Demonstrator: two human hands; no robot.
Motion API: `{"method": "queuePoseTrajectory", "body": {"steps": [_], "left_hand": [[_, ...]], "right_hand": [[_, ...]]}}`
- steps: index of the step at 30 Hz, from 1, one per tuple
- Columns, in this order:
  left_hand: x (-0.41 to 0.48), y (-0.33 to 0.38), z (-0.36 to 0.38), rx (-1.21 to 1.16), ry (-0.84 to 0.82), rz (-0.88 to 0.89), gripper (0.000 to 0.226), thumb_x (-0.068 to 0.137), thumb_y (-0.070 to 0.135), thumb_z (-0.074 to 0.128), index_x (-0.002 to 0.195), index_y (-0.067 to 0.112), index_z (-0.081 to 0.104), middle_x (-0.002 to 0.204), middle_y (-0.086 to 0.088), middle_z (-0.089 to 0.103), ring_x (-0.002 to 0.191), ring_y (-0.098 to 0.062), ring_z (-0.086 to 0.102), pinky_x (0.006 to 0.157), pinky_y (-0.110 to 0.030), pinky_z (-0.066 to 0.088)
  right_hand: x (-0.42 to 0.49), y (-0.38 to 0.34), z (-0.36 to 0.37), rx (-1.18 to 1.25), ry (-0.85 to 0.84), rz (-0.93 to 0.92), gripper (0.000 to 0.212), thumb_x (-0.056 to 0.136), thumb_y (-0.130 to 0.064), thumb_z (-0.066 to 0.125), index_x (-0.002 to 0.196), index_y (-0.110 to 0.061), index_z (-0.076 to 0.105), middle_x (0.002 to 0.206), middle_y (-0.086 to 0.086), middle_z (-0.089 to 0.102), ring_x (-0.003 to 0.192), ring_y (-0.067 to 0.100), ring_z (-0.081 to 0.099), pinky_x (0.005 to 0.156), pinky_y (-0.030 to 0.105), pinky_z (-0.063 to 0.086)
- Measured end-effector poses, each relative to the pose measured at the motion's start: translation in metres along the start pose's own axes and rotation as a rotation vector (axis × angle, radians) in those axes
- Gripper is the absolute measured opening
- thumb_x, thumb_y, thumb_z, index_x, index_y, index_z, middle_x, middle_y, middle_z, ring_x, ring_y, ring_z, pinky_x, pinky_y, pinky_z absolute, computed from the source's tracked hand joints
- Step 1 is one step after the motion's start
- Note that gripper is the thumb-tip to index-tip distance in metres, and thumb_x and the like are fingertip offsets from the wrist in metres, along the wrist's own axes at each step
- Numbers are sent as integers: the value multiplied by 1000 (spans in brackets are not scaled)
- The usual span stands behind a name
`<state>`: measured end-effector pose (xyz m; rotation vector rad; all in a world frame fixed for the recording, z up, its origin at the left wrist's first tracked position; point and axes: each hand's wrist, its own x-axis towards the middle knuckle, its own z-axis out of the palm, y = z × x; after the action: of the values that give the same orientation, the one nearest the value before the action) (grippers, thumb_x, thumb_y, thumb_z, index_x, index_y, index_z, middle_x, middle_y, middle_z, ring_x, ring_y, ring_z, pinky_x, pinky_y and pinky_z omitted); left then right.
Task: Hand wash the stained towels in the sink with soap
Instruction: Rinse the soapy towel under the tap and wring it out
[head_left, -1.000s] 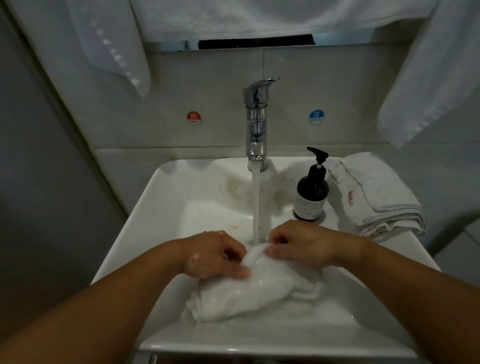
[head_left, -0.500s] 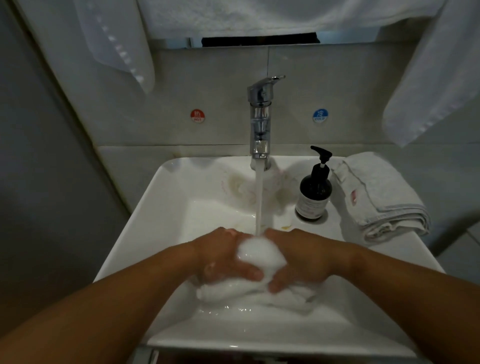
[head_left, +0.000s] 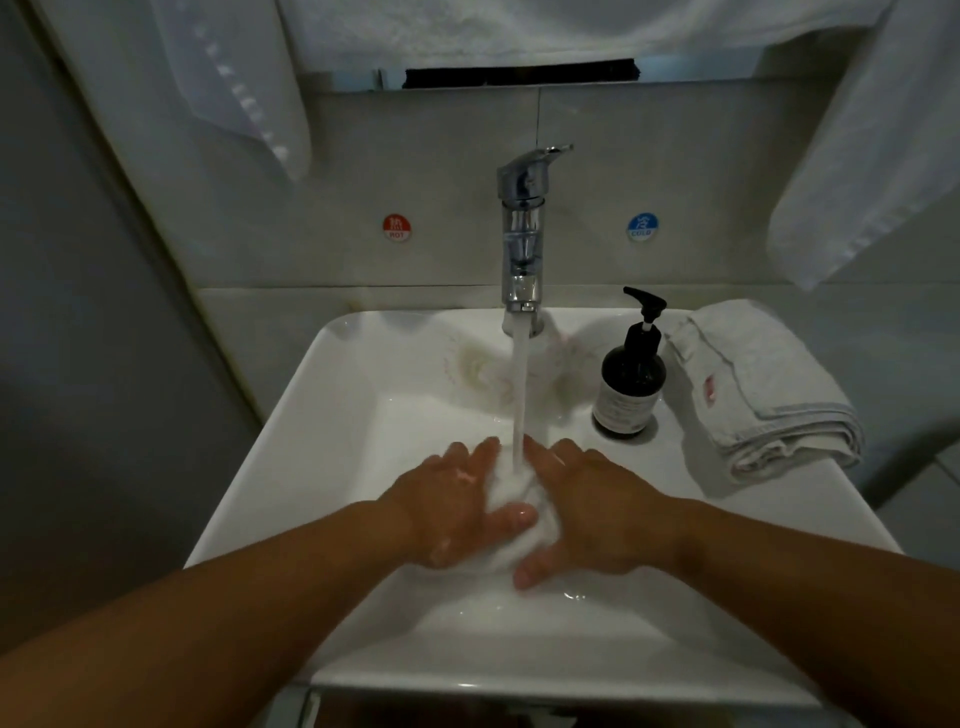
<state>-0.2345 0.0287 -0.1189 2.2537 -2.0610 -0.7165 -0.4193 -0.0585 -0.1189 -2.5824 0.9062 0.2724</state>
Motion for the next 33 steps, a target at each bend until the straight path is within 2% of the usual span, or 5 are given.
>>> {"method": "queuePoseTrajectory", "body": {"steps": [4, 11, 17, 28, 33], "left_hand": [[9, -2, 6, -32, 21, -18, 88, 86, 81, 44, 155, 35, 13, 144, -8, 45, 123, -31, 55, 104, -42, 46], [9, -3, 4, 34, 172, 59, 55, 98, 63, 43, 128, 18, 50, 119, -8, 66, 104, -28, 63, 90, -38, 51], [8, 3, -10, -72, 121, 7, 67, 85, 83, 36, 84, 22, 65, 92, -6, 70, 85, -23, 62, 77, -34, 47], [-6, 4, -13, -121, -8, 87, 71, 95, 73, 29, 157, 38, 21, 151, -5, 46, 136, -26, 46, 112, -38, 37], [-4, 20, -6, 30, 101, -6, 51, 109, 47, 28, 155, 24, 27, 138, -11, 46, 121, -28, 53, 100, -36, 46]], "right_hand": [[11, 0, 11, 15, 106, -27, 137, 54, -76, 82, 153, -44, -6, 138, 5, 42, 111, 27, 58, 94, 39, 52], [24, 5, 9, -91, 215, -55, 60, 73, -54, 80, 120, -34, 49, 104, -7, 65, 85, 16, 66, 76, 34, 58], [17, 12, -6, 250, 114, -64, 70, 52, -80, 75, 107, -38, 64, 95, -15, 70, 85, 3, 66, 77, 27, 55], [-1, 5, -2, 8, -33, -54, 129, 56, -82, 77, 153, -51, -3, 156, -1, 32, 135, 24, 42, 111, 43, 41], [11, 2, 9, -27, 126, -33, 93, 62, -85, 69, 139, -48, 30, 129, -4, 52, 106, 18, 56, 90, 37, 51]]}}
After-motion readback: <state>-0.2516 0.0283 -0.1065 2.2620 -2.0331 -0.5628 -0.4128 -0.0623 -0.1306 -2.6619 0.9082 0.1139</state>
